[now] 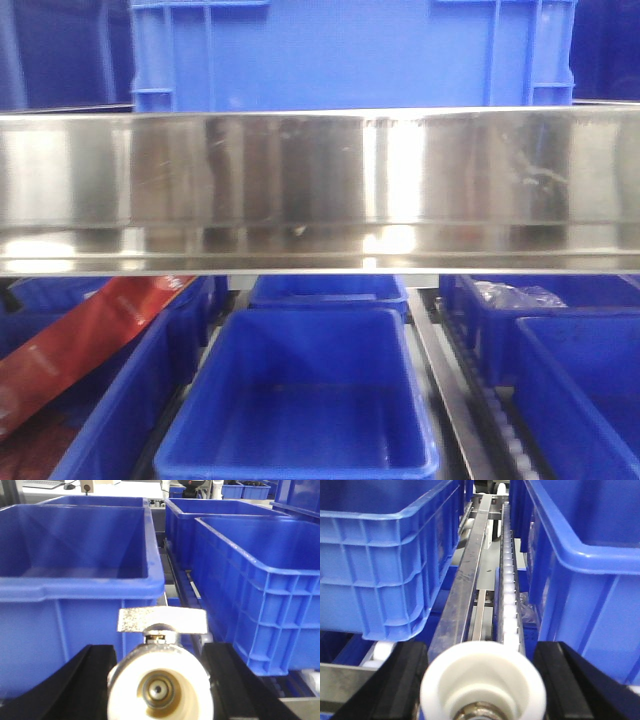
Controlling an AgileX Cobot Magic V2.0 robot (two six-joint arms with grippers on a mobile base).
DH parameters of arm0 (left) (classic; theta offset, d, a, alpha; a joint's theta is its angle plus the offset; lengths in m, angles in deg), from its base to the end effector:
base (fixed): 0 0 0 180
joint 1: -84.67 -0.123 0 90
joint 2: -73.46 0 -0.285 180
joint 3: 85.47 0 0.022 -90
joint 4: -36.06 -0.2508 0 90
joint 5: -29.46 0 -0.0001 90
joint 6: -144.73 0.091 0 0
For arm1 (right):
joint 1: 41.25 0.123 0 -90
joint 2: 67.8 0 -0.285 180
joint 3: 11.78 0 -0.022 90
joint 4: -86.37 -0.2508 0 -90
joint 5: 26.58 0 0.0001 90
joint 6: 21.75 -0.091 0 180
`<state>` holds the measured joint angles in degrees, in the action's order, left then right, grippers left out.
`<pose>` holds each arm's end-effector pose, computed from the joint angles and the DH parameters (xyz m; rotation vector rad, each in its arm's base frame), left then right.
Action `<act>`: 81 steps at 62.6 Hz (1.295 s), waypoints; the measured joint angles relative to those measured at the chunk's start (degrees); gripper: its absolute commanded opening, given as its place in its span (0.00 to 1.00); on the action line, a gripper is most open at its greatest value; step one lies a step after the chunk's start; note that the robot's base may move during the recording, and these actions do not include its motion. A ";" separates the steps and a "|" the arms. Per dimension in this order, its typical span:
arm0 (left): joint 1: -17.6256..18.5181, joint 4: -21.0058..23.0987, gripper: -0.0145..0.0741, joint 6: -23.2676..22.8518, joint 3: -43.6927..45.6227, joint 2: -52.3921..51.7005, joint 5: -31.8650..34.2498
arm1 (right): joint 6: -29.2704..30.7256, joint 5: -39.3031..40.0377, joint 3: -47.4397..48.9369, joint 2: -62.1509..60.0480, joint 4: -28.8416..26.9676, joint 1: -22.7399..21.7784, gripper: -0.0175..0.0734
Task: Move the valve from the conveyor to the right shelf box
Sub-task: 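Drive the base up to the steel shelf of blue bins, then move both grippers with valves over a blue bin on the shelf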
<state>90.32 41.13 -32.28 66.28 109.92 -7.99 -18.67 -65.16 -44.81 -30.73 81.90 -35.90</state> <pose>0.0761 -0.0125 0.4003 0.1104 1.7793 -0.1320 0.0863 0.0125 0.3718 -0.1147 1.8931 0.1146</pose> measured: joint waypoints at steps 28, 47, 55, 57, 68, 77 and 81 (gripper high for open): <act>0.00 0.00 0.04 0.00 0.00 0.00 0.00 | 0.00 0.00 0.00 0.00 0.00 0.00 0.01; 0.00 0.00 0.04 0.00 0.00 0.00 0.00 | 0.00 0.00 0.00 0.00 0.00 0.00 0.01; 0.00 0.00 0.04 0.00 0.00 0.00 0.00 | 0.00 0.00 0.00 0.00 0.00 0.00 0.01; 0.00 0.00 0.04 0.00 0.00 0.00 0.00 | 0.00 0.00 0.00 0.00 0.00 0.00 0.01; 0.00 0.00 0.04 0.00 0.00 0.00 0.00 | 0.00 0.00 0.00 0.00 0.00 0.00 0.01; 0.00 0.00 0.04 0.00 0.00 0.00 0.00 | 0.00 0.00 0.00 0.00 0.00 0.00 0.01; 0.00 0.00 0.04 0.00 0.00 0.00 0.00 | 0.00 0.00 0.00 0.00 0.00 0.00 0.01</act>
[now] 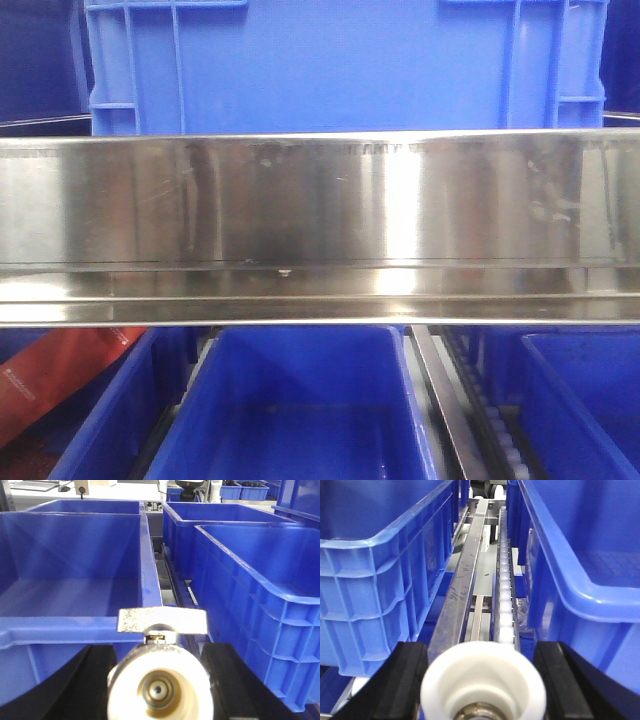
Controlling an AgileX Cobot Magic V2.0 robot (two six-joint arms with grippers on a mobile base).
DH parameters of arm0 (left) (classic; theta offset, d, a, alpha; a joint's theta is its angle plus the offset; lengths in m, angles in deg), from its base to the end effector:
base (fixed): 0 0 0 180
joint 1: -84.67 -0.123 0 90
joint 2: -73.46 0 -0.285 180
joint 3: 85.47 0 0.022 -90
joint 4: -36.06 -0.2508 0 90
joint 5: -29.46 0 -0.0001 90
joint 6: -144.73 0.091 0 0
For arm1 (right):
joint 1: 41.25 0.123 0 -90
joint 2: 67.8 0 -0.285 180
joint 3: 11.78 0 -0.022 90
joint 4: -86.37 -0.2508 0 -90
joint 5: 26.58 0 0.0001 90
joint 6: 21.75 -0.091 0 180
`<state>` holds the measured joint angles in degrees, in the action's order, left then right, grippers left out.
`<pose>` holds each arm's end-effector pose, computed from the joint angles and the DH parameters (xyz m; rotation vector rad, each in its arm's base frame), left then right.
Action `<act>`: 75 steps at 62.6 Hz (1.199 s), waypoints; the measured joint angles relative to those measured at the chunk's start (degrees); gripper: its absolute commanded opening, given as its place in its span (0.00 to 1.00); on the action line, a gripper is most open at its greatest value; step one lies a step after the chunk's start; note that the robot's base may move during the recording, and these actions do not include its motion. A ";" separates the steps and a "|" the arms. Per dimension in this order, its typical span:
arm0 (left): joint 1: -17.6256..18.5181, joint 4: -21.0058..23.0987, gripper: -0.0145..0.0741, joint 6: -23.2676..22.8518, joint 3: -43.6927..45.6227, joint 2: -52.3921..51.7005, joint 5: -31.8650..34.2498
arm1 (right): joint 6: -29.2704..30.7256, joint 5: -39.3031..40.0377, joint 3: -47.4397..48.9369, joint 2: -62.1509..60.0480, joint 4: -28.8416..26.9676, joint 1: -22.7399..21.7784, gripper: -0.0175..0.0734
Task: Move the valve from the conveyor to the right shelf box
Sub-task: 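Move both grippers with valves over a blue bin on the shelf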
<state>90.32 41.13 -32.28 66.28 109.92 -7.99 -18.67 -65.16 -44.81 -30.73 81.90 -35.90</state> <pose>0.0761 -0.0125 0.4003 0.1104 1.7793 -0.1320 0.0863 0.0125 0.3718 -0.1147 1.8931 0.1146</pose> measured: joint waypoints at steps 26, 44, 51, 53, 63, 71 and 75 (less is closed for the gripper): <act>0.00 0.00 0.04 0.00 0.00 0.00 0.00 | 0.00 0.00 0.00 0.00 0.00 0.00 0.01; 0.00 0.00 0.04 0.00 0.00 0.00 0.00 | 0.00 0.00 0.00 0.00 0.00 0.00 0.01; 0.00 0.00 0.04 0.00 0.00 0.00 0.00 | 0.00 0.51 0.00 0.00 0.00 0.00 0.01; 0.00 0.00 0.04 0.00 0.00 0.00 0.10 | 0.00 0.72 0.00 0.00 0.00 0.00 0.01; 0.00 0.00 0.04 0.00 0.00 0.00 0.33 | 0.00 1.48 0.00 0.00 0.00 0.00 0.01; 0.00 0.00 0.04 0.00 0.00 0.00 0.33 | 0.00 1.63 0.00 0.00 0.00 0.00 0.01; 0.00 0.13 0.04 0.00 0.14 0.11 0.22 | 0.00 1.63 0.00 0.00 0.00 0.00 0.01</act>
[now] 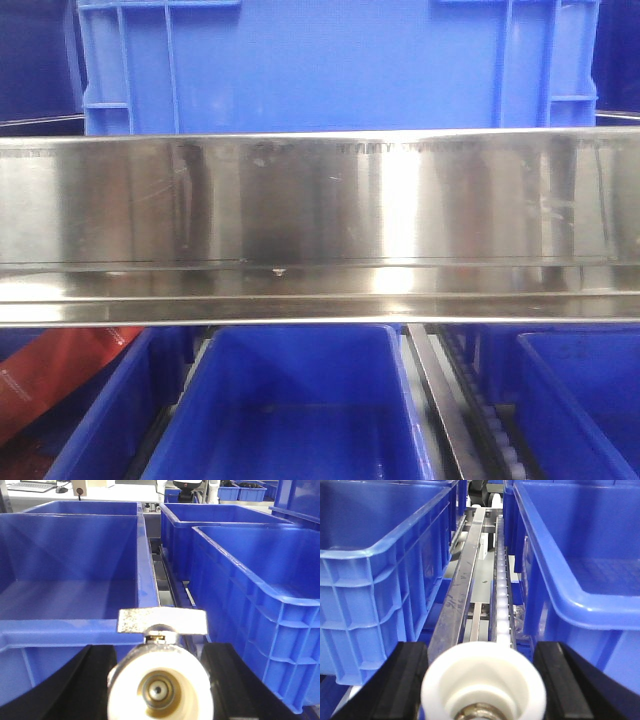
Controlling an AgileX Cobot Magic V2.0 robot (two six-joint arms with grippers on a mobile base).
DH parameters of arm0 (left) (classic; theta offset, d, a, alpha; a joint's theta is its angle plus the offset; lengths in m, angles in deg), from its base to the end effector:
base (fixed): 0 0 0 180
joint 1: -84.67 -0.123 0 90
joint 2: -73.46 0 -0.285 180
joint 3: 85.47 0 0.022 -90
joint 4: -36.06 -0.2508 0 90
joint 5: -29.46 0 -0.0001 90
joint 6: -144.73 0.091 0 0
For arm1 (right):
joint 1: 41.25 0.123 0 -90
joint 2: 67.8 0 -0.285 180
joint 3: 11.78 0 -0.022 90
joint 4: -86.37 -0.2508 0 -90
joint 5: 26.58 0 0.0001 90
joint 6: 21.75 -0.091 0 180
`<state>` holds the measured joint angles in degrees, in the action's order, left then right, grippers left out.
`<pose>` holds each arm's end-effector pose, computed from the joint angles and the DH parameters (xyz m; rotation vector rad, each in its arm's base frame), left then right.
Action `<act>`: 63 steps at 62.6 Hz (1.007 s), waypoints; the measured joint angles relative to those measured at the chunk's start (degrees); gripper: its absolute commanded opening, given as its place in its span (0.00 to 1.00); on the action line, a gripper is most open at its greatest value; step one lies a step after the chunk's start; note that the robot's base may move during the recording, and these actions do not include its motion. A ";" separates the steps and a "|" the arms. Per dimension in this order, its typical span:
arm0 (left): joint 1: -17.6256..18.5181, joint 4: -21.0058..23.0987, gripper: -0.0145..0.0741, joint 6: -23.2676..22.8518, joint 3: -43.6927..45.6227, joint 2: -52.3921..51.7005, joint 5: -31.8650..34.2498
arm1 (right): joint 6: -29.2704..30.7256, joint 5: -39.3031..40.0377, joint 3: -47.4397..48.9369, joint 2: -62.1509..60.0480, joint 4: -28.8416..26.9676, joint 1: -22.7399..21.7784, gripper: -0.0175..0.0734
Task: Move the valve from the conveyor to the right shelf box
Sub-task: 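Move both grippers with valves over a blue bin on the shelf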
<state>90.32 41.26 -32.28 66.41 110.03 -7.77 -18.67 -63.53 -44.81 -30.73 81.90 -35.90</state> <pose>0.0765 -0.0126 0.4012 0.1093 1.7751 -0.1344 0.0871 0.0124 0.3742 -0.1115 1.8648 0.1142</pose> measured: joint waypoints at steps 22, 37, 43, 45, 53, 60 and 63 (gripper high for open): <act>0.00 11.05 0.04 9.70 9.02 12.18 -0.77 | 0.00 -0.52 11.94 8.10 -0.12 0.00 0.01; 0.00 20.29 0.04 17.00 20.89 25.26 -4.42 | 0.00 -0.25 21.88 19.58 -1.51 2.01 0.01; 0.75 20.79 0.04 17.38 26.45 30.16 -6.24 | 0.00 0.01 26.45 24.16 -1.61 4.65 0.01; 1.37 20.79 0.04 17.38 28.32 32.33 -6.67 | 0.00 0.13 28.42 25.82 -1.71 6.06 0.01; 5.51 20.79 0.04 17.49 34.62 38.69 -7.25 | 0.00 1.44 33.64 31.96 -1.71 10.45 0.01; 10.88 20.91 0.04 17.49 39.89 44.61 -7.50 | 0.00 2.61 39.13 38.99 -1.71 15.13 0.01; 12.96 20.91 0.04 17.36 41.93 47.14 -7.59 | 0.00 2.79 41.12 41.65 -1.93 16.70 0.01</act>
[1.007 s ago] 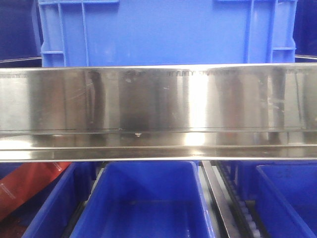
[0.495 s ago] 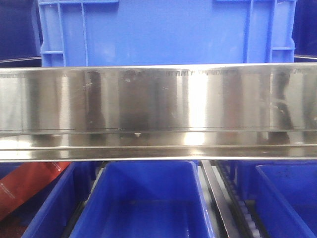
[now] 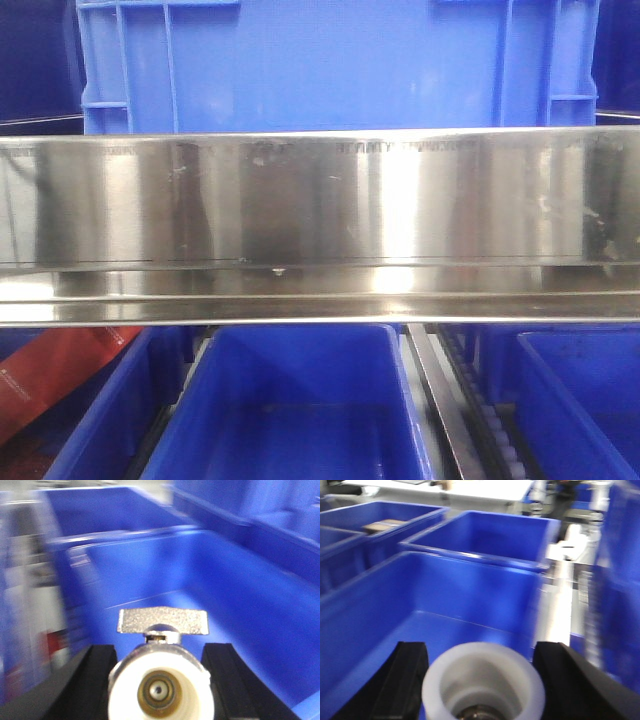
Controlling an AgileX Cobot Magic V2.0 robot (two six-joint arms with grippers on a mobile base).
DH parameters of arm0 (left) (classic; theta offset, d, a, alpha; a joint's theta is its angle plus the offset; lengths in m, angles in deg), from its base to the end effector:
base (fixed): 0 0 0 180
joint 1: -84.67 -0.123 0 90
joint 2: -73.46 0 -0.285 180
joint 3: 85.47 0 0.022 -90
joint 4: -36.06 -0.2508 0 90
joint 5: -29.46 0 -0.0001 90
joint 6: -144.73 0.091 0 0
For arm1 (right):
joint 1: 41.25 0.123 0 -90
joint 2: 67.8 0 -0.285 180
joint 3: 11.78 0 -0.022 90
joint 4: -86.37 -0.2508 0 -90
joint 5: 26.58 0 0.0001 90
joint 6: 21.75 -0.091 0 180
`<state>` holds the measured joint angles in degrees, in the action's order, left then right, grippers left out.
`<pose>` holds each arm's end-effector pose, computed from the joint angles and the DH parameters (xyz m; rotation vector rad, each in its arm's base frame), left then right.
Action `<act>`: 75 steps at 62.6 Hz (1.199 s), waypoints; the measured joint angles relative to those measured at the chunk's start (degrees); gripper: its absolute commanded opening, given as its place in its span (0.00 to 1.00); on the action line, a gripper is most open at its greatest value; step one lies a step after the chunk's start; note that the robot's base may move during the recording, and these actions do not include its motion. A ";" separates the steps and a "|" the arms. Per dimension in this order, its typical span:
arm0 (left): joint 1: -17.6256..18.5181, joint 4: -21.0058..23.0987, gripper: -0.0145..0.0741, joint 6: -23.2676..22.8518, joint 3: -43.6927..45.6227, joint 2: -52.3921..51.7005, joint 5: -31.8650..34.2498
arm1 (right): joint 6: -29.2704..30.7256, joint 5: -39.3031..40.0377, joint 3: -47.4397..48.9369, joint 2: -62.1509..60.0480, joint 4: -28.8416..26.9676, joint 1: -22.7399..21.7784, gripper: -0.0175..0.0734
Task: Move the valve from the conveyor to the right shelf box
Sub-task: 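Move both grippers with valves over a blue bin on the shelf, then lower both valves into the blue bin and open both grippers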
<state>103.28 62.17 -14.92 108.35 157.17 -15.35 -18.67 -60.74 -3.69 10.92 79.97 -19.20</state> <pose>0.2536 -0.1152 0.4812 0.5429 1.8860 -0.5075 0.2402 0.1034 0.4834 -0.3606 1.8044 0.3551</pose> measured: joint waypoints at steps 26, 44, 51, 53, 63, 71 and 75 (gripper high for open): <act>10.91 -16.18 0.04 -19.29 19.77 21.10 -6.93 | 0.00 2.08 8.15 17.32 -0.34 5.56 0.01; 11.05 -17.68 0.04 -22.55 21.14 27.48 -9.74 | 0.00 2.90 8.15 21.69 -0.34 5.56 0.01; 11.05 -17.68 0.04 -22.55 21.14 28.62 -10.19 | 0.00 2.90 8.15 23.09 -0.34 5.56 0.01; 11.05 -17.68 0.04 -22.55 21.14 28.80 -10.19 | 0.00 2.71 8.15 23.39 -0.34 5.56 0.01; 11.05 -18.04 0.07 -22.60 21.18 29.07 -10.35 | 0.00 1.53 8.15 24.63 -0.34 5.56 0.18; 11.05 -18.69 0.25 -22.60 21.27 29.63 -11.58 | 0.00 1.15 8.15 24.85 -0.22 5.56 0.35; 11.05 -19.04 0.36 -22.60 21.27 29.98 -12.36 | 0.00 1.15 8.15 24.85 -0.22 5.56 0.41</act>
<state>114.34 43.13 -37.52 129.62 187.14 -27.71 -18.67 -59.59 4.46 35.78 79.75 -13.64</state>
